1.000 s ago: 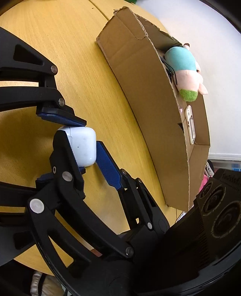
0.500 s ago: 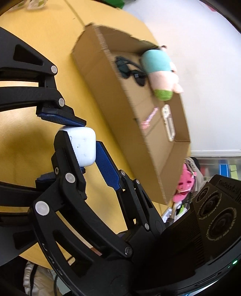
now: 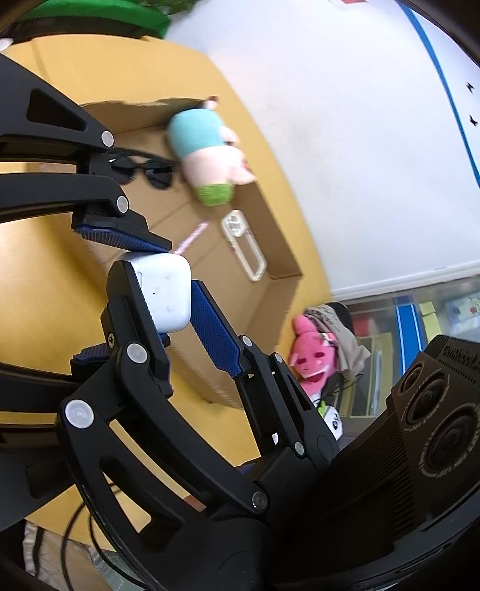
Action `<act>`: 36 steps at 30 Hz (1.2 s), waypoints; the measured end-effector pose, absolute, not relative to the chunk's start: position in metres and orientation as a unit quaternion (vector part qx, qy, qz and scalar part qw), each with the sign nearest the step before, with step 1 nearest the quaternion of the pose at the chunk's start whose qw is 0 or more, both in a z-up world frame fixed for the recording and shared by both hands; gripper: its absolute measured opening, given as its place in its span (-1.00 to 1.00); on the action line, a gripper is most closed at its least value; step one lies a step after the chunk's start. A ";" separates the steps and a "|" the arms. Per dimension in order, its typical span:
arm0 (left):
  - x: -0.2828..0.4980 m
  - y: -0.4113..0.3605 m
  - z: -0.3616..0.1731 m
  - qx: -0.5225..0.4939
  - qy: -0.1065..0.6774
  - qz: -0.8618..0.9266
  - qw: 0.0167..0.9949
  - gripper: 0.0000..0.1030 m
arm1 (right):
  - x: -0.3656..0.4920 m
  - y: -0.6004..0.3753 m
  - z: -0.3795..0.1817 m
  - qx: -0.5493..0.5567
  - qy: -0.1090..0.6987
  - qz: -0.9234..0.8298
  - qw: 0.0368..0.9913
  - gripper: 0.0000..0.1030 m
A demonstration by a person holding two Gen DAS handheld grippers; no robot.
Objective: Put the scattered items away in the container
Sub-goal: 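Carry the earbud case with the right gripper into the box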
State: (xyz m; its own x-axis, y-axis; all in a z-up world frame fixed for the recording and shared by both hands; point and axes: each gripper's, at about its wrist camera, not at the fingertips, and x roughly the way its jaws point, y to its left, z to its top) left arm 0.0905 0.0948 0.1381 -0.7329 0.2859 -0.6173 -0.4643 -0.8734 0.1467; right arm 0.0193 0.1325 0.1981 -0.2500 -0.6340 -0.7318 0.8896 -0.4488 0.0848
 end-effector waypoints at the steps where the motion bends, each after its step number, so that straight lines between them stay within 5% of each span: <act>1: 0.085 0.097 0.144 -0.299 0.150 0.920 0.206 -0.09 | 0.014 0.135 0.203 0.358 0.178 -0.773 0.493 -0.21; 17: -0.024 0.139 0.179 -0.283 0.176 0.912 0.239 -0.09 | -0.089 0.161 0.250 0.349 0.206 -0.785 0.469 -0.24; 36: -0.143 0.167 0.087 -0.383 0.204 0.855 0.285 -0.09 | -0.217 0.169 0.151 0.444 0.155 -0.764 0.442 -0.25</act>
State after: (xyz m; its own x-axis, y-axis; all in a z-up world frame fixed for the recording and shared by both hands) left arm -0.1428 0.1668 0.0869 -0.5442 0.3318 -0.7706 -0.6437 -0.7542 0.1298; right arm -0.2167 0.1686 0.1512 -0.2144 -0.5380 -0.8152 0.8131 -0.5608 0.1563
